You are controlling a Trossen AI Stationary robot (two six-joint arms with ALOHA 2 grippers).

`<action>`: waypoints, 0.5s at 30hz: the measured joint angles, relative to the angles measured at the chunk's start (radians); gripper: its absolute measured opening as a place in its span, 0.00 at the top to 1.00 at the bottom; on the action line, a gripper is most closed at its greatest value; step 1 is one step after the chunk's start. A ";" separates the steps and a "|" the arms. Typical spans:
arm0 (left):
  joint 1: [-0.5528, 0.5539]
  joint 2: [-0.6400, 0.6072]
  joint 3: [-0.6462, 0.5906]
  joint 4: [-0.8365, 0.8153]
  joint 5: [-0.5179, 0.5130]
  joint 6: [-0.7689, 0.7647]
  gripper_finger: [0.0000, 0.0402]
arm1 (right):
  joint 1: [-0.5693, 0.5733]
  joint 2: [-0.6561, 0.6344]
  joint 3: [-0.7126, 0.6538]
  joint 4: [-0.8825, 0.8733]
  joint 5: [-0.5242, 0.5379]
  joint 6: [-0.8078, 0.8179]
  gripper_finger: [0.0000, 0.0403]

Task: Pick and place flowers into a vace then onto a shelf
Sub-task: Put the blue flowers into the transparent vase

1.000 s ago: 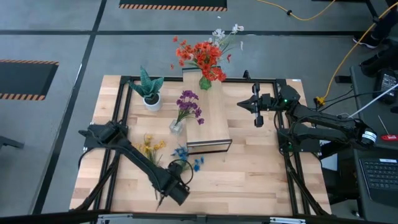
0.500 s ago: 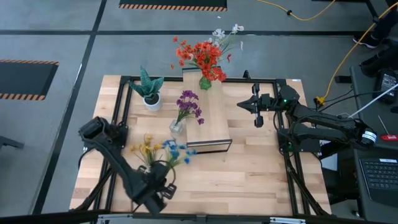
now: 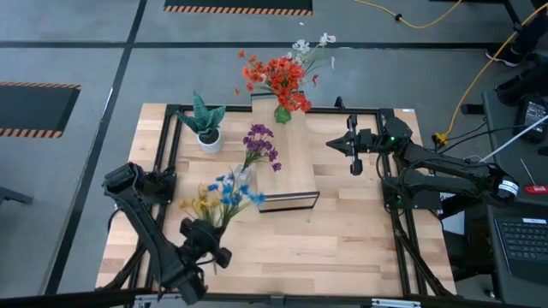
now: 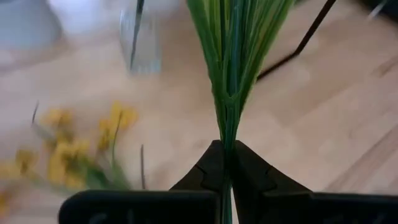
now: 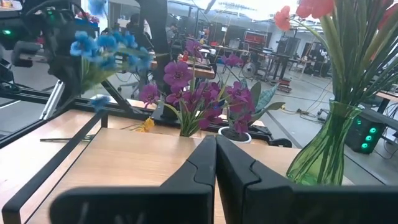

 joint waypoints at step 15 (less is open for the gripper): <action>0.109 0.000 -0.011 -0.039 -0.327 0.213 0.99 | 0.000 0.000 0.000 0.027 0.000 -0.004 0.97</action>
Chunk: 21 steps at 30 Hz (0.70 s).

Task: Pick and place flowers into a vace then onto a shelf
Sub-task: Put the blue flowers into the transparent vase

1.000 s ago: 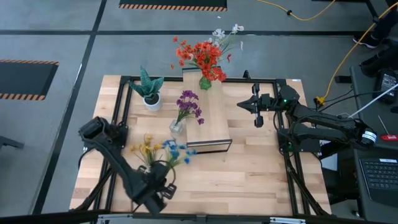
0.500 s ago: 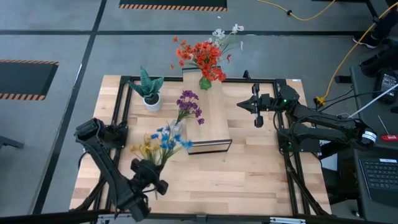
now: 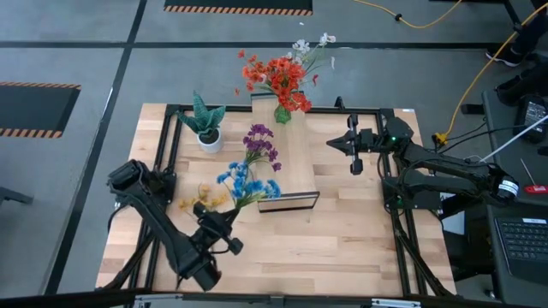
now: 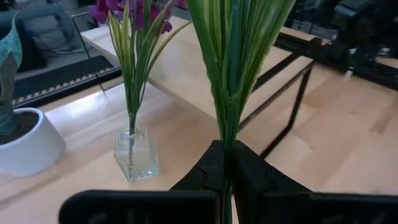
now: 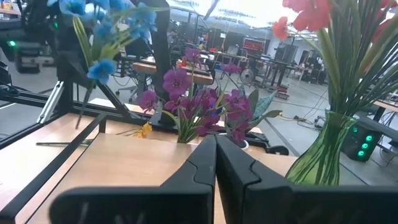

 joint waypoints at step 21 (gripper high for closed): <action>0.063 -0.047 -0.397 0.069 -0.237 -0.289 0.99 | 0.000 0.000 0.000 0.109 0.000 0.000 0.97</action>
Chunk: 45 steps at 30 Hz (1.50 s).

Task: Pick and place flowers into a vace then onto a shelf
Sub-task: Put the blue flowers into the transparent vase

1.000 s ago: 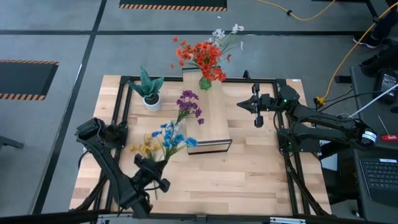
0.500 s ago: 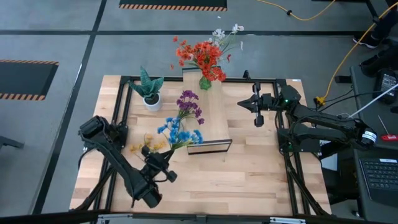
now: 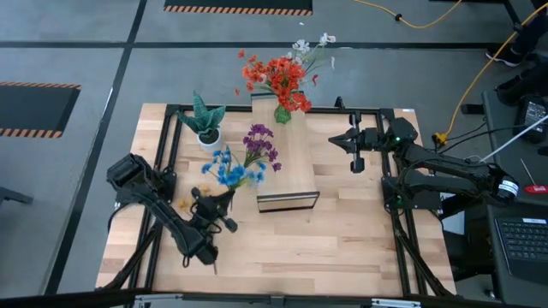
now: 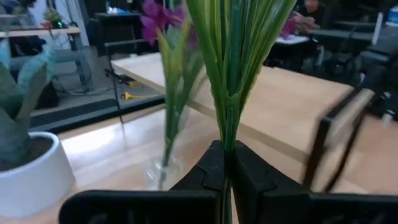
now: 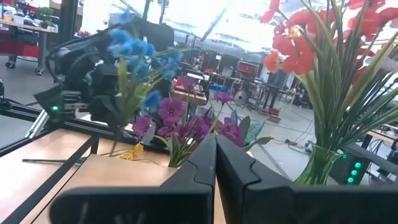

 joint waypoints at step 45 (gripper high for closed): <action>0.204 -0.766 -0.341 0.835 0.368 1.417 0.99 | 0.000 0.000 0.000 -0.031 0.000 -0.023 0.97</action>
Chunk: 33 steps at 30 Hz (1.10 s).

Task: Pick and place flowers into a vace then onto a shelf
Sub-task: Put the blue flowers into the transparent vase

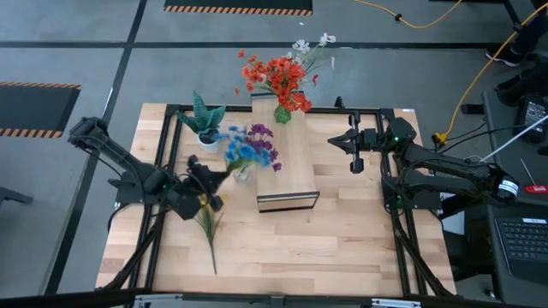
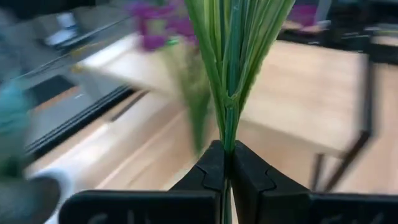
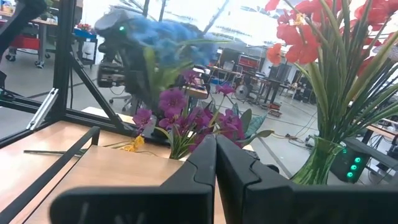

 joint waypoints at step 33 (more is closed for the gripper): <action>0.422 -0.112 -0.495 1.313 0.419 0.806 0.99 | 0.000 0.000 0.000 -0.071 0.000 -0.025 0.97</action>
